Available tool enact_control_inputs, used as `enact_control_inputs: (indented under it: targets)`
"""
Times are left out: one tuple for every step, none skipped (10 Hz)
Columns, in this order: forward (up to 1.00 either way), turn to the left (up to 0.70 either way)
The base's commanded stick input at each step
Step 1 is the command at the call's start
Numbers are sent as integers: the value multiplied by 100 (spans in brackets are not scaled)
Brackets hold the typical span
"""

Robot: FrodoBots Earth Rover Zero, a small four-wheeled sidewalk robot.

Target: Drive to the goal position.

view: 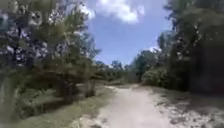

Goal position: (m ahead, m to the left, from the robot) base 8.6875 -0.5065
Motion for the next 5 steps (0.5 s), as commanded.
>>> enact_control_inputs:
  targets:
    - [100,0]
    - [100,0]
    - [100,0]
    - [100,0]
    - [100,0]
